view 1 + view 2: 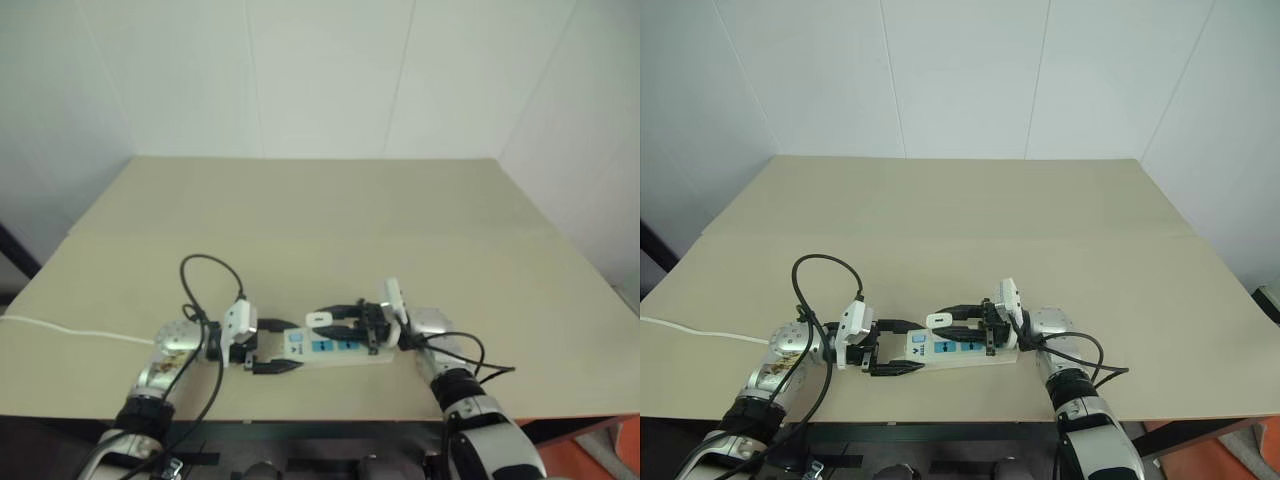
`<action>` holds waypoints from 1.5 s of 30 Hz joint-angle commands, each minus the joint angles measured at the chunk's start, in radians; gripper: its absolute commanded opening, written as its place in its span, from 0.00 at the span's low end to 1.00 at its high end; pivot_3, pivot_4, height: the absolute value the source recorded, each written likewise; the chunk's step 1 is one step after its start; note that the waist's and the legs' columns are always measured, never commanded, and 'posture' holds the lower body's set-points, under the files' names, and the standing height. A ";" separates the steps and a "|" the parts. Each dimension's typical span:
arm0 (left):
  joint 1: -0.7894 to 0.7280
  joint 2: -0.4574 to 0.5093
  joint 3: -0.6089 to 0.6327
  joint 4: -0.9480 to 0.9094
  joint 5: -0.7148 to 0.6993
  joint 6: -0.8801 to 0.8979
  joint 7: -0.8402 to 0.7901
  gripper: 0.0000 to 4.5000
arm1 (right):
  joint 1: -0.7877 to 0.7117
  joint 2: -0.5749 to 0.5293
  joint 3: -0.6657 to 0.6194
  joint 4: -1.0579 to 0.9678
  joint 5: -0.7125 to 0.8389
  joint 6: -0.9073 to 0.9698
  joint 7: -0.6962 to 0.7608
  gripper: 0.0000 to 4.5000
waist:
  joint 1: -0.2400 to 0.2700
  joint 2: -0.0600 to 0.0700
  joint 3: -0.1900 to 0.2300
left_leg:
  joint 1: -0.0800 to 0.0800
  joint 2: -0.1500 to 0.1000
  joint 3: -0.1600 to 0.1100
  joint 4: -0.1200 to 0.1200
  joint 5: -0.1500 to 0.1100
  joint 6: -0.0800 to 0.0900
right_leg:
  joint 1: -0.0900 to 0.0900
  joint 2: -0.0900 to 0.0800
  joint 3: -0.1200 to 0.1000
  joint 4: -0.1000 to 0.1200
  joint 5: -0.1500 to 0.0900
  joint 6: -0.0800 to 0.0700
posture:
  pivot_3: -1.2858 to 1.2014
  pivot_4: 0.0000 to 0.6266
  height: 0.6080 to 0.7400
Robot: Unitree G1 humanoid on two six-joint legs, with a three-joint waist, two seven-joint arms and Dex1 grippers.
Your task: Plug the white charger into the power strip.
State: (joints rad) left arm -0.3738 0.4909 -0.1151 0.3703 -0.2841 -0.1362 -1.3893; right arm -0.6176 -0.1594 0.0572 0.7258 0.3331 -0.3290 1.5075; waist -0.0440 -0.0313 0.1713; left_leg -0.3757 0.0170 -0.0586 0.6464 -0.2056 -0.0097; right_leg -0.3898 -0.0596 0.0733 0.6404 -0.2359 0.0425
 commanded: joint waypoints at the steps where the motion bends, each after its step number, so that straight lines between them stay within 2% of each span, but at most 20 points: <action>1: -0.003 0.008 -0.016 0.002 0.006 -0.009 -0.023 0.72 | 0.021 -0.031 0.000 0.072 -0.030 0.003 -0.011 0.25 | 0.000 0.000 0.000 | 0.000 0.000 0.000 0.000 0.000 0.000 | 0.000 0.000 0.000 0.000 0.000 0.000 | 0.52 0.24 1.00; 17: 0.002 0.006 -0.018 -0.002 0.007 -0.005 -0.022 0.72 | -0.017 -0.079 0.039 0.183 -0.080 -0.027 -0.030 0.25 | 0.000 0.000 -0.001 | 0.003 0.000 0.000 -0.001 0.000 0.000 | 0.002 0.000 0.000 0.000 -0.003 -0.005 | 0.52 0.24 1.00; 29: -0.003 0.008 -0.020 0.002 0.011 -0.006 -0.026 0.72 | -0.032 -0.104 0.088 0.282 -0.132 -0.049 -0.102 0.25 | -0.004 0.000 -0.009 | 0.007 0.000 0.000 -0.003 0.000 0.000 | 0.004 0.000 0.001 0.000 -0.005 -0.008 | 0.52 0.24 1.00; 45: 0.000 0.009 -0.020 0.000 0.010 -0.003 -0.022 0.72 | -0.033 -0.106 0.108 0.279 -0.118 0.005 -0.107 0.25 | -0.005 0.003 -0.015 | 0.008 0.001 0.000 -0.005 0.000 -0.001 | 0.003 0.000 0.002 0.000 -0.005 -0.009 | 0.52 0.24 1.00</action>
State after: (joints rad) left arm -0.3786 0.4926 -0.1148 0.4028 -0.2745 -0.1290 -1.3815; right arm -0.7011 -0.2020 0.1510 0.8866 0.3257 -0.3612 1.4820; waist -0.0487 -0.0284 0.1559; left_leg -0.3681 0.0177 -0.0584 0.6417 -0.2061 -0.0104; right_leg -0.3865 -0.0601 0.0750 0.6404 -0.2410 0.0337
